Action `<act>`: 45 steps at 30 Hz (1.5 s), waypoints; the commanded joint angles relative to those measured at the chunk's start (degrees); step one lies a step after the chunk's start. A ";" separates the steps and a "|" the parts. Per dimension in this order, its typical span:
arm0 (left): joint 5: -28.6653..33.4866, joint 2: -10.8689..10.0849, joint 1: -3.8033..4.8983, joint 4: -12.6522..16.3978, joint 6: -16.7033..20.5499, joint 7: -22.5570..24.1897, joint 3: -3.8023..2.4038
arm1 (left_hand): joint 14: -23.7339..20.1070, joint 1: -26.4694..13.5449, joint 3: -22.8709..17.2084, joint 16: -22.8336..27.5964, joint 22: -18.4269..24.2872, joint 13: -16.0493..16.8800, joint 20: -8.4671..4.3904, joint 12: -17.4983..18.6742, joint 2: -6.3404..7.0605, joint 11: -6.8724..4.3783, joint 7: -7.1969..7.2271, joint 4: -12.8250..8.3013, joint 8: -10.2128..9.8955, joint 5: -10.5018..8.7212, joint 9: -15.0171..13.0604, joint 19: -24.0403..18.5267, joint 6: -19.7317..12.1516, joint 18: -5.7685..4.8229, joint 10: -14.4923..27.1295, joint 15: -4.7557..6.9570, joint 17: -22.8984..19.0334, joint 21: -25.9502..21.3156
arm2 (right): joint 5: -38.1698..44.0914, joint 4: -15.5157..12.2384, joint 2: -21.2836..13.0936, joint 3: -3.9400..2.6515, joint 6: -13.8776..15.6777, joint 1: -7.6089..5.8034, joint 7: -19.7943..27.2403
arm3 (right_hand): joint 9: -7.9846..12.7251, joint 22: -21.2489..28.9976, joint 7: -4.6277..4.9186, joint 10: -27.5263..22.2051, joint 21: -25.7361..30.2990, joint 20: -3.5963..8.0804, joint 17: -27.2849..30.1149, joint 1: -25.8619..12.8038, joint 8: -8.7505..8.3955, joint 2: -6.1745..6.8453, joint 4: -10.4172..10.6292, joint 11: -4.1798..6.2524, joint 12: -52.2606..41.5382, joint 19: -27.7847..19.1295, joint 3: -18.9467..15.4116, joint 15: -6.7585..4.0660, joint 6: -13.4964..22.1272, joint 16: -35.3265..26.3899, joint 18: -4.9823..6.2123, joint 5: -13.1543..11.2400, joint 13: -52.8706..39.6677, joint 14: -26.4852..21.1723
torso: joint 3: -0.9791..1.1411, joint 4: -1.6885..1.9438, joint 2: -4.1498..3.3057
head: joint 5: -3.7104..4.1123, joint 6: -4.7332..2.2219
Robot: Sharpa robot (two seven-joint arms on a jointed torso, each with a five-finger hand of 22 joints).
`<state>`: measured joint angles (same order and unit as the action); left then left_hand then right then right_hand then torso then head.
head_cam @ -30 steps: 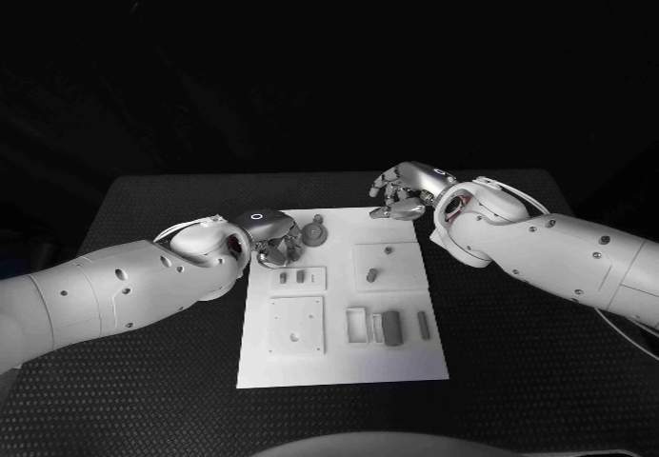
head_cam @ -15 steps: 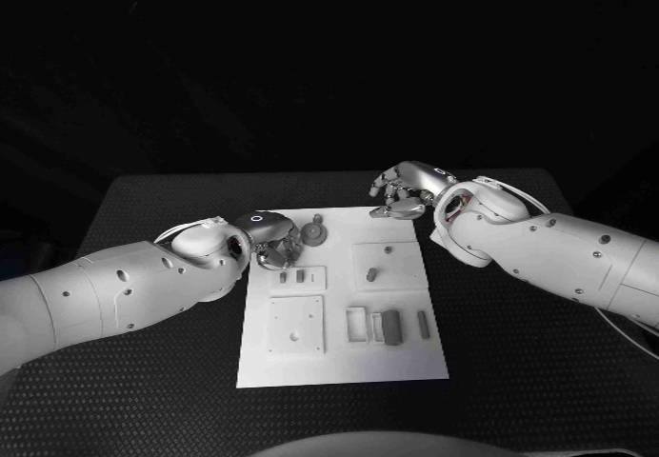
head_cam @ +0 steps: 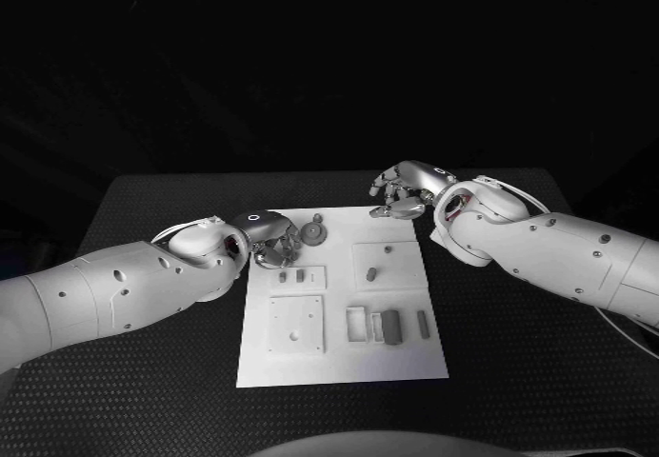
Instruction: Assemble the parts on the task board
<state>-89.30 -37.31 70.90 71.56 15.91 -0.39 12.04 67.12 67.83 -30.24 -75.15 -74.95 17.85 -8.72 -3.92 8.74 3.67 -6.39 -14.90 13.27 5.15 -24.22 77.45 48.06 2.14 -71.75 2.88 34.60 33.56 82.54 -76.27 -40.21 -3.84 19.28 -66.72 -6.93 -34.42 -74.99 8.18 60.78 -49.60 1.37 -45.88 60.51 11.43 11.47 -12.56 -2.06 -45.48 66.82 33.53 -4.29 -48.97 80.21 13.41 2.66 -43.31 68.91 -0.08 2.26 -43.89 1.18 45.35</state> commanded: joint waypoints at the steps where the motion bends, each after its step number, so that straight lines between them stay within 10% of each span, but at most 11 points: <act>1: 0.11 -0.12 0.02 0.15 0.90 -0.08 -0.03 | -0.11 0.10 0.30 -0.05 -1.03 0.08 0.21 -0.14 0.46 -0.07 0.13 -0.02 -0.16 -0.04 0.04 0.22 -0.43 7.31 -0.03 -0.02 0.06 -0.35 | 0.09 -0.05 -0.07 -0.01 -0.02 0.02 0.38 | -0.07 -0.80 0.49 0.42 0.09 0.57 0.08 -0.08 -0.27 -0.33 -0.48 -0.08 0.32 -0.01 0.01 0.11 0.28 -0.22 1.59 0.07 0.07 -0.04 | -0.03 0.02 0.01 | -0.03 -0.03; 16: 5.45 -5.32 0.06 2.55 2.80 1.82 -0.53 | -0.43 2.08 -0.83 0.38 -0.93 0.36 0.51 0.05 0.20 0.27 -1.12 -0.44 2.01 0.36 -0.95 -0.14 2.54 7.37 1.02 -0.34 -0.06 -0.79 | -0.71 -0.06 -1.40 0.00 0.90 0.03 1.75 | -0.13 -0.81 0.46 0.41 0.09 0.62 0.09 0.42 -0.22 -0.45 -0.84 -0.05 0.34 -0.01 0.17 0.08 0.19 -0.22 1.59 0.07 0.17 -0.03 | -0.03 0.07 0.06 | 0.09 -0.67; 25: 22.78 -7.98 0.12 3.14 5.29 4.48 -3.42 | -2.14 2.26 -2.09 2.54 -0.17 0.67 1.08 0.01 0.60 0.55 -2.24 -0.22 3.19 0.39 -1.42 -2.09 4.38 6.81 1.23 -0.64 -1.01 -2.75 | -1.21 -0.25 -3.37 0.14 -0.18 0.27 3.61 | -0.30 -0.87 0.44 -0.28 0.05 0.65 0.10 1.76 -0.01 -0.99 -2.33 -0.06 1.30 -0.08 0.39 0.08 -0.18 -0.24 1.59 0.06 1.01 -0.07 | -0.08 -0.04 0.04 | 0.41 -1.20; 33: 54.96 -10.24 0.85 3.92 5.55 11.26 -4.12 | -10.87 -1.78 -2.10 14.48 6.53 0.04 3.86 0.11 1.72 2.73 -3.71 1.28 2.76 -0.07 -1.38 -12.01 2.73 3.66 5.19 -3.21 -6.09 -13.92 | 6.12 -1.30 -5.48 3.23 -4.25 1.08 5.52 | -0.59 -0.96 1.61 -1.91 -0.36 0.81 0.25 2.24 0.51 -2.05 -3.81 -1.69 17.11 0.02 1.01 1.64 -0.94 -0.01 1.59 -0.02 13.38 0.68 | -0.03 -0.04 0.04 | 1.46 -1.46; 45: 62.71 -11.05 0.89 4.66 3.82 14.27 -4.15 | -16.75 -4.96 0.73 26.76 15.11 -0.17 6.87 0.00 1.14 3.82 -3.88 0.04 3.20 -0.36 -1.84 -18.39 1.87 1.40 6.67 -6.79 -9.60 -24.70 | 14.45 -0.93 -4.88 4.56 -4.04 3.14 4.74 | -0.75 -0.84 1.30 2.09 -0.51 0.91 0.58 3.45 1.43 -2.48 -3.86 -1.75 23.92 0.41 0.62 1.77 -2.25 0.09 1.59 0.07 19.28 1.38 | -0.02 0.09 0.02 | 1.35 -1.22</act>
<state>-31.59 -48.35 71.71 75.97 20.46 11.06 7.94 50.44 63.39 -29.70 -48.62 -59.98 17.76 -1.94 -3.93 10.03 7.45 -10.34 -14.84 16.26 5.04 -25.97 59.23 50.32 4.02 -65.48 -3.77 25.02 9.02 92.45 -77.17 -45.25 0.72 16.23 -63.66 -2.58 -35.10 -74.99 8.79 62.59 -49.83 2.01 -45.35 63.34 12.51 8.93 -16.29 -3.79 -21.74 67.28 34.40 -2.65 -50.04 80.21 12.57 2.66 -24.11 69.92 -0.10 2.29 -43.87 2.61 44.05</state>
